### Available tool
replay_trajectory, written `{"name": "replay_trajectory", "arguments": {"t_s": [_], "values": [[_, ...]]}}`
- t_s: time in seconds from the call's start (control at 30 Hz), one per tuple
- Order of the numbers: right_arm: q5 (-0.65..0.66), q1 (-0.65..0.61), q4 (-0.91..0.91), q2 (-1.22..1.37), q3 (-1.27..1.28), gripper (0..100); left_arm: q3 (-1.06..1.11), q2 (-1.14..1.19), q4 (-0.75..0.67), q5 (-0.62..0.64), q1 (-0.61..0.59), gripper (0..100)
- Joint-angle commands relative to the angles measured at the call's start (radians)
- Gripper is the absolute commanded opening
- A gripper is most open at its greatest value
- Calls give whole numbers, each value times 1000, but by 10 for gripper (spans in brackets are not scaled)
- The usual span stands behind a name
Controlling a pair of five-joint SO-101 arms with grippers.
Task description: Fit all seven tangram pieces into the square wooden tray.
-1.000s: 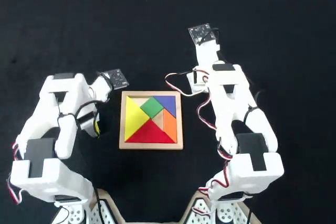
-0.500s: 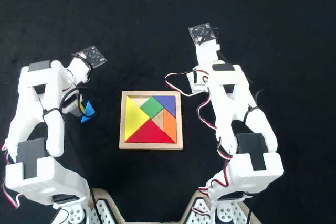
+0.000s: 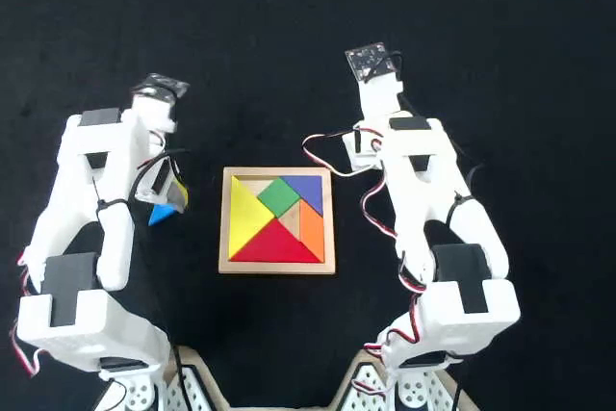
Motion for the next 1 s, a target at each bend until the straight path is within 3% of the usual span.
{"name": "replay_trajectory", "arguments": {"t_s": [0.0, 0.6, 0.8, 0.97], "values": [[-6, 0, -15, -10, -38, 12, 10, -43, -72, 109, -7, 271], [-5, -3, -14, -10, -36, 12, 56, 72, -190, 124, -4, 284], [-5, -3, -20, -10, -27, 12, 45, 87, -189, 118, -1, 184], [-5, -3, -20, -10, -28, 12, 45, 87, -189, 118, -1, 195]]}}
